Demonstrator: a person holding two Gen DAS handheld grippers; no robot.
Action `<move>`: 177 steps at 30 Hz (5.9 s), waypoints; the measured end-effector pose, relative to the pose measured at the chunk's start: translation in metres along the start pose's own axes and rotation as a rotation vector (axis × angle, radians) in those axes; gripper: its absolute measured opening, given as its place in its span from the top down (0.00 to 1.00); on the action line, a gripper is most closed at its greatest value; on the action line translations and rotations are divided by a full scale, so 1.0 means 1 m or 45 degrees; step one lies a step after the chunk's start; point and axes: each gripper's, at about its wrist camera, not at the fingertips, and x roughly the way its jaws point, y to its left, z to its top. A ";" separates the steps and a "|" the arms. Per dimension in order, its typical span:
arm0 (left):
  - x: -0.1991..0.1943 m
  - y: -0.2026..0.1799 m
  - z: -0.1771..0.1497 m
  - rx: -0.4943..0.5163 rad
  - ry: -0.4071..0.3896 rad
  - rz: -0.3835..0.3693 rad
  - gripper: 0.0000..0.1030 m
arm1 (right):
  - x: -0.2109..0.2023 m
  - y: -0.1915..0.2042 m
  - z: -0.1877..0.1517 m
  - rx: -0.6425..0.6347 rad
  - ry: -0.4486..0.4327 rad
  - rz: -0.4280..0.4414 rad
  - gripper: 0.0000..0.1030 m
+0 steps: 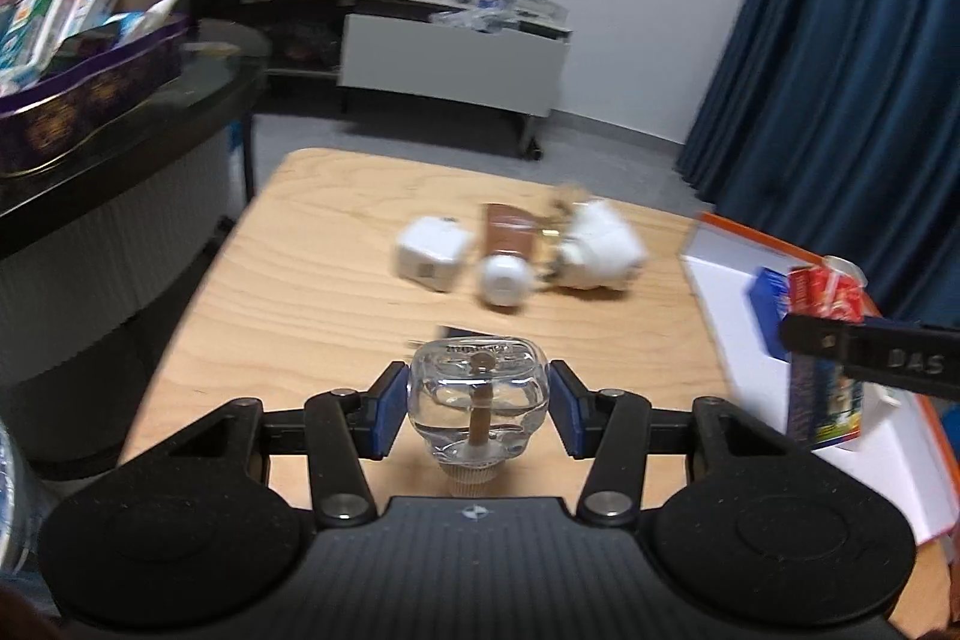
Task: Organize rigid objects
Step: 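Grasp the glass bottle with the left gripper while the right grasps the red-blue card box, then carry the glass bottle with the left gripper while the right carries the card box over the lid, then lower the red-blue card box into the lid beside the teal box and open the right gripper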
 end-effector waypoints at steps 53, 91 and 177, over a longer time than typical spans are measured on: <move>0.035 -0.191 -0.026 0.232 0.165 -0.128 0.51 | -0.044 -0.153 -0.061 0.121 -0.031 -0.188 0.30; 0.033 -0.189 -0.027 0.199 0.168 -0.138 0.51 | -0.041 -0.153 -0.059 0.125 -0.026 -0.210 0.30; 0.043 -0.193 -0.034 0.223 0.202 -0.177 0.51 | -0.021 -0.149 -0.068 0.140 0.052 -0.193 0.30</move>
